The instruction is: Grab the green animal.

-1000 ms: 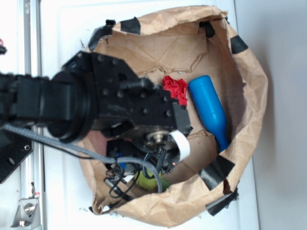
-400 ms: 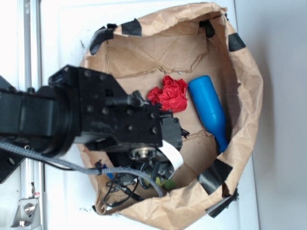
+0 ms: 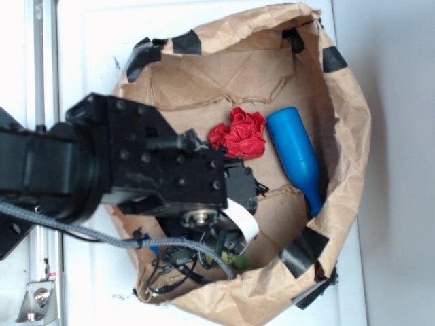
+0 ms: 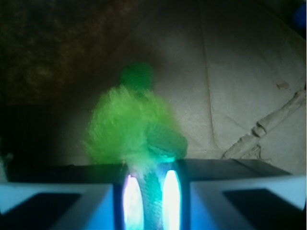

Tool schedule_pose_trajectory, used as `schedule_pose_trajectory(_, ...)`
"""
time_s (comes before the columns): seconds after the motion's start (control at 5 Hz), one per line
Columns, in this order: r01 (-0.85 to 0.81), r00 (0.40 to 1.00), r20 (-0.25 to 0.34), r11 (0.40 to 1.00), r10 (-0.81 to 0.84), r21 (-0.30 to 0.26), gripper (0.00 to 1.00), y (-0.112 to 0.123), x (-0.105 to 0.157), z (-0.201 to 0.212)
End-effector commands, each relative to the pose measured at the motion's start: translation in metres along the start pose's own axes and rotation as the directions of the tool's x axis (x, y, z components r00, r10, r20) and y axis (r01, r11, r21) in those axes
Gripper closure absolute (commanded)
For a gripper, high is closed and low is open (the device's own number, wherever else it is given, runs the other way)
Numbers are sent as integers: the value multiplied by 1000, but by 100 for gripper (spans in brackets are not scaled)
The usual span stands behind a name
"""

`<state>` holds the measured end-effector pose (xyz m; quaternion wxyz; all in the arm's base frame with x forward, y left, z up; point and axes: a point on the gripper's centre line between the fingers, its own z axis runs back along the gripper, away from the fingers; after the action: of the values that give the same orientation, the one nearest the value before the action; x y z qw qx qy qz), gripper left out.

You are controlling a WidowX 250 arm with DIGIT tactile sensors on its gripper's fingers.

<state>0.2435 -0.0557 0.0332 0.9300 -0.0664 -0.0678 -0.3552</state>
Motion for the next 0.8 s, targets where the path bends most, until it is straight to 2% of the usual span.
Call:
schedule_pose_trajectory(0.0,-52,998,42,996,49,67,100,3,-1,9)
schedule_pose_trajectory(0.2,-262,964,89,951,250,166,100,62,-3,34)
schedule_pose_trajectory(0.4,-380,922,140,914,361,145,100,84,-47,92)
schedule_pose_trajectory(0.6,-366,924,173,920,342,139,100,86,-46,142)
